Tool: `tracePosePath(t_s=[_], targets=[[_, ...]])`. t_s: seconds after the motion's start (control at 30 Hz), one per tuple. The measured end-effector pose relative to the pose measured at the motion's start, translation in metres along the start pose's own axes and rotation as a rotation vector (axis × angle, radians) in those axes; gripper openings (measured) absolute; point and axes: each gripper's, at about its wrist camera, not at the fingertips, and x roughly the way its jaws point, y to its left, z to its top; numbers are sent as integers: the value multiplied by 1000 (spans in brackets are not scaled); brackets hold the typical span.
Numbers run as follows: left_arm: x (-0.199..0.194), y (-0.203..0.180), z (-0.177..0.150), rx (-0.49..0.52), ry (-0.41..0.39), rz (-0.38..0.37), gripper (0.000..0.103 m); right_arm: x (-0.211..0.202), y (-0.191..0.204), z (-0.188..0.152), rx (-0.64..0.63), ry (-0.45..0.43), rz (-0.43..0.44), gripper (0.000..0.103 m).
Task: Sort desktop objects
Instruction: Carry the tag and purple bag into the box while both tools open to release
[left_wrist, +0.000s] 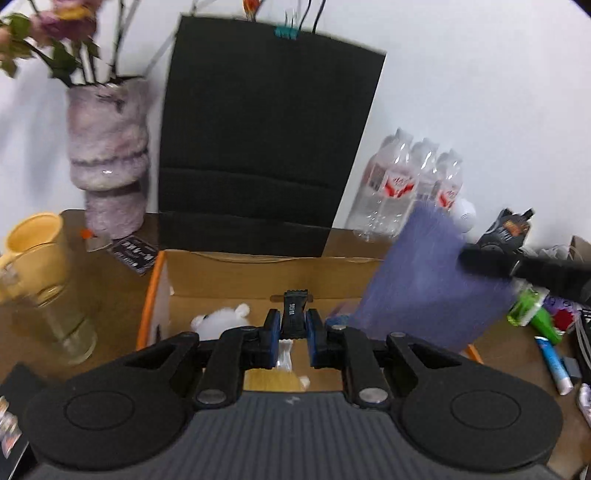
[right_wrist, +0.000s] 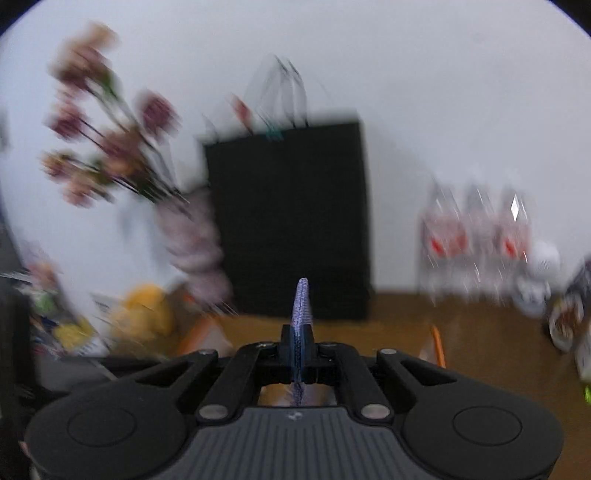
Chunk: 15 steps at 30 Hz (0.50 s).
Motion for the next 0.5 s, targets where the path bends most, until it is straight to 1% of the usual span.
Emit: tracePosePath(t_s=[0.03, 0.07, 0.1, 0.13, 0.17, 0.2, 0.23, 0.27, 0.3, 0.37, 0.4, 0.43, 0.5], targets=[[12, 0, 2, 5, 26, 12, 17, 19, -7, -5, 2, 70, -34, 6], [25, 1, 3, 8, 55, 41, 23, 37, -14, -10, 4, 141, -68, 12], [36, 2, 4, 13, 84, 66, 46, 54, -21, -17, 12, 212, -106, 14], [42, 3, 5, 24, 106, 79, 55, 66, -27, -22, 8, 267, -145, 26], [46, 3, 5, 39, 114, 75, 63, 72, -31, -25, -4, 299, -161, 36], [50, 4, 5, 51, 119, 72, 67, 75, -32, -25, -13, 315, -164, 42], [50, 6, 6, 53, 117, 74, 70, 78, -34, -26, -21, 331, -166, 55], [50, 7, 8, 45, 120, 84, 79, 81, -34, -24, -25, 348, -164, 64], [50, 9, 9, 31, 131, 94, 87, 84, -34, -21, -26, 369, -161, 67], [49, 14, 13, -2, 165, 127, 96, 89, -33, -16, -27, 428, -159, 78], [48, 15, 14, -10, 190, 147, 101, 92, -33, -14, -29, 459, -163, 79], [46, 16, 15, -11, 219, 166, 103, 92, -31, -11, -32, 479, -163, 79], [42, 18, 14, -14, 284, 201, 103, 92, -29, -7, -33, 508, -166, 81]])
